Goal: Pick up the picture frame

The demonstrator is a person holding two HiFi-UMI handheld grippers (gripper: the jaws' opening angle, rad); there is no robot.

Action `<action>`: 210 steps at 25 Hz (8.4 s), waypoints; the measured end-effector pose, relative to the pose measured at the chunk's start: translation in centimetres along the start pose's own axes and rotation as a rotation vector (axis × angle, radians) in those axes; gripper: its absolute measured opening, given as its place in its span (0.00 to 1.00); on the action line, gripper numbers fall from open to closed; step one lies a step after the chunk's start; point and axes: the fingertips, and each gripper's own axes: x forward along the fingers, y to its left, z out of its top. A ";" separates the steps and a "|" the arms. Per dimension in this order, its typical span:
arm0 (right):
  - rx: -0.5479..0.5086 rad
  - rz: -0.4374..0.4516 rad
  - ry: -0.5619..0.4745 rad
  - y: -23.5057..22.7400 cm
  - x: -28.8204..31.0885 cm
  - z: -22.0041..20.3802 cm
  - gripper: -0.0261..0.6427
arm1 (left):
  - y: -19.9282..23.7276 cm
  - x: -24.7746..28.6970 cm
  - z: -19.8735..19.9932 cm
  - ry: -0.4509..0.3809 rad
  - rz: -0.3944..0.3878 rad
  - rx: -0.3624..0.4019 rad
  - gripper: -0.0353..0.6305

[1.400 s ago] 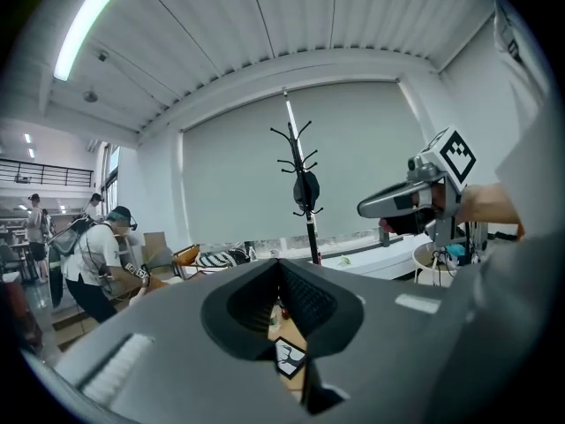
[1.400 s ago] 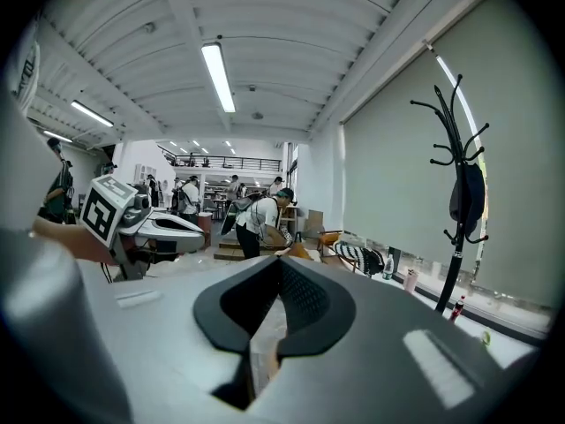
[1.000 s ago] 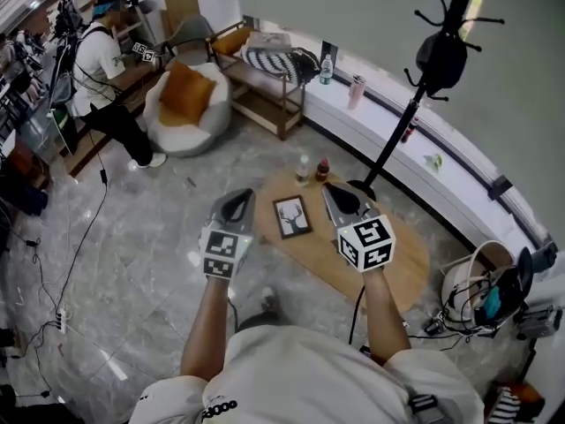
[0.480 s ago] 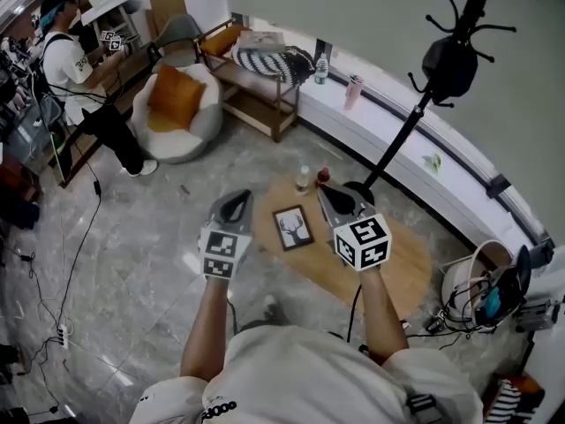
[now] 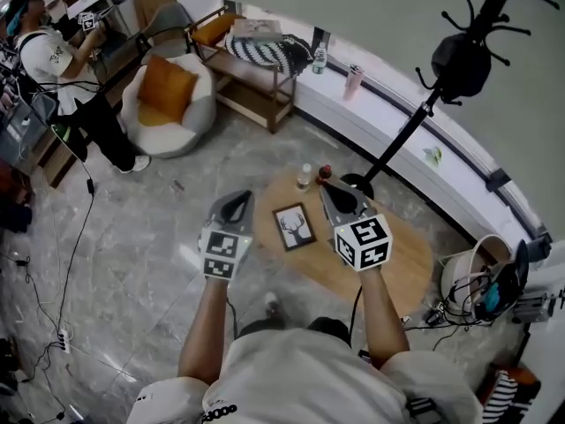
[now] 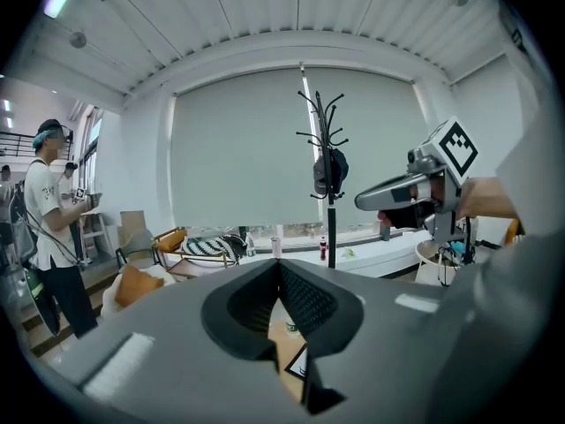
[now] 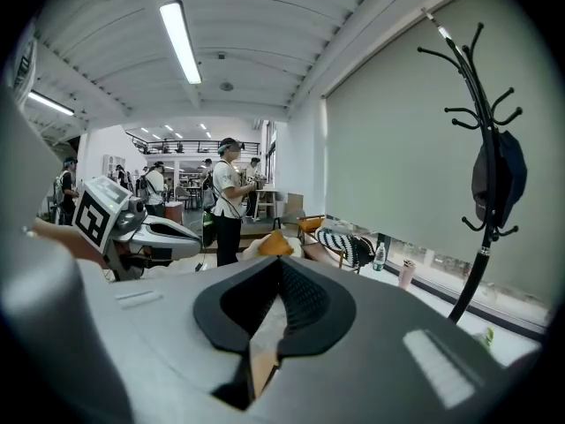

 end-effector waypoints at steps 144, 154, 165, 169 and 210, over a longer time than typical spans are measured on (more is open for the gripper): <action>0.321 -0.047 0.660 -6.3 16.0 -40.8 0.16 | -6.4 18.7 -37.8 0.516 0.085 -0.689 0.18; 0.316 -0.126 0.543 -6.6 11.6 -31.3 0.15 | -6.1 16.0 -27.6 0.399 0.054 -0.593 0.18; 0.225 -0.111 0.421 -5.0 9.0 -22.3 0.16 | -4.5 12.1 -19.6 0.280 0.062 -0.541 0.18; 0.205 -0.115 0.363 -3.9 7.8 -19.1 0.16 | -3.6 10.2 -16.8 0.226 0.082 -0.510 0.18; -0.059 -0.121 -0.245 2.0 -8.4 9.2 0.16 | -3.4 -6.2 13.7 -0.338 0.099 -0.036 0.19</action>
